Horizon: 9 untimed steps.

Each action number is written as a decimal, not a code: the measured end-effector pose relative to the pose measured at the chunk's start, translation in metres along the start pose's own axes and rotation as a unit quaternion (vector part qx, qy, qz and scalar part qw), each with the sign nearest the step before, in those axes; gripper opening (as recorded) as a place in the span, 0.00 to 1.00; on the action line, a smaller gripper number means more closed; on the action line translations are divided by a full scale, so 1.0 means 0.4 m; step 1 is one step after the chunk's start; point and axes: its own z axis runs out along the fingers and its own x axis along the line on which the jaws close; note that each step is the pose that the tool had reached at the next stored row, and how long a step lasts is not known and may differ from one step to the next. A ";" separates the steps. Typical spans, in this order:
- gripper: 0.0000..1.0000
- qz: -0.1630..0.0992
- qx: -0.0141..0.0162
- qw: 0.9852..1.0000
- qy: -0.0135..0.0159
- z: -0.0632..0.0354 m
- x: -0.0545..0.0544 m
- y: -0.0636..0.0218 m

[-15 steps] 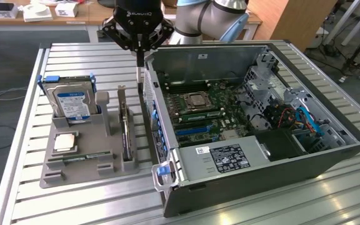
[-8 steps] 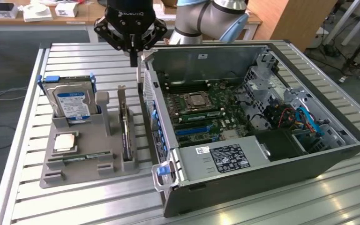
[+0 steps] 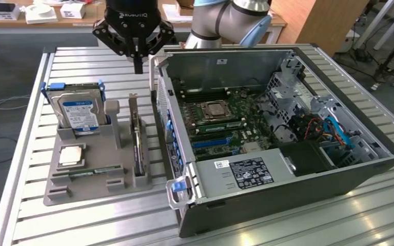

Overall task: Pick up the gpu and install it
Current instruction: 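Reach for the gpu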

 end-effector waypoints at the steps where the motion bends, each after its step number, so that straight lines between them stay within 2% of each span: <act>1: 0.11 0.000 0.000 1.000 0.000 0.000 0.004 0.000; 4: 0.11 0.000 0.000 1.000 0.000 0.000 0.015 -0.001; 9: 0.11 0.000 0.000 1.000 0.000 0.000 0.017 -0.003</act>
